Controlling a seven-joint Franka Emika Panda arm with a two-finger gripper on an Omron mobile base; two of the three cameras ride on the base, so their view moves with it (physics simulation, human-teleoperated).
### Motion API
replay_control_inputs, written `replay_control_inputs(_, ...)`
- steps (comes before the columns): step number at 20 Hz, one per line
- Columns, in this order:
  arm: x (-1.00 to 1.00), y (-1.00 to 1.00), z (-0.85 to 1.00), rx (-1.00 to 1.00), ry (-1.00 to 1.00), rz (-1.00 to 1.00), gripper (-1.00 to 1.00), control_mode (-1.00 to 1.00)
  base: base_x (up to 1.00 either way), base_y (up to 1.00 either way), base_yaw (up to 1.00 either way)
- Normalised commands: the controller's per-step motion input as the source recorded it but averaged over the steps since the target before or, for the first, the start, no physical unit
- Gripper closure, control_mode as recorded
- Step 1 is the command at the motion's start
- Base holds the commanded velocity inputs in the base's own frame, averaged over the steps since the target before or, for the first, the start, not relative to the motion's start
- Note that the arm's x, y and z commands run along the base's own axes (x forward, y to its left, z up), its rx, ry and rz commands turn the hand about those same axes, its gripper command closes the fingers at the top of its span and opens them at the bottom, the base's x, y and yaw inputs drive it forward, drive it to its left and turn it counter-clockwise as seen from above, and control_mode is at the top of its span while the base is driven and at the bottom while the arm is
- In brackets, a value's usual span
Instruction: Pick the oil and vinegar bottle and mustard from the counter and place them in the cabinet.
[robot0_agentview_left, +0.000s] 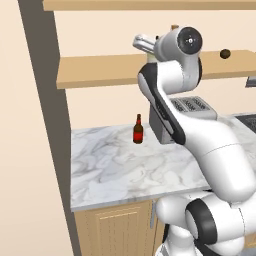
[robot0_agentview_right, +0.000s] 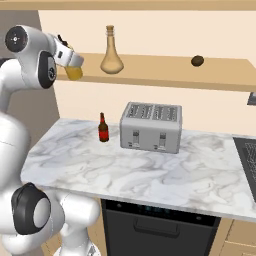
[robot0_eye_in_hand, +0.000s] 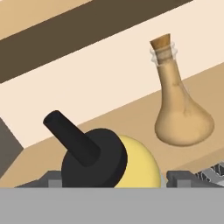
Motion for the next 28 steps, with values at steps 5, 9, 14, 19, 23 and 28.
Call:
replay_control_inputs(5,0.2,0.06,-0.11,0.02,0.0,-0.01,1.0,-1.0,0.0,0.0,0.0)
replay_control_inputs(9,0.22,0.01,0.0,0.02,-0.01,-0.01,1.0,-1.0,0.0,0.0,0.0)
replay_control_inputs(14,0.33,0.03,0.0,0.03,-0.02,0.0,1.0,-1.0,0.0,0.0,0.0)
replay_control_inputs(19,0.37,0.08,0.0,0.05,0.0,0.0,1.0,-1.0,0.0,0.0,0.0)
replay_control_inputs(23,0.3,0.09,0.0,0.07,0.0,0.0,1.0,-1.0,0.0,0.0,0.0)
replay_control_inputs(28,0.25,0.09,0.0,0.02,0.0,0.0,1.0,-1.0,0.0,0.0,0.0)
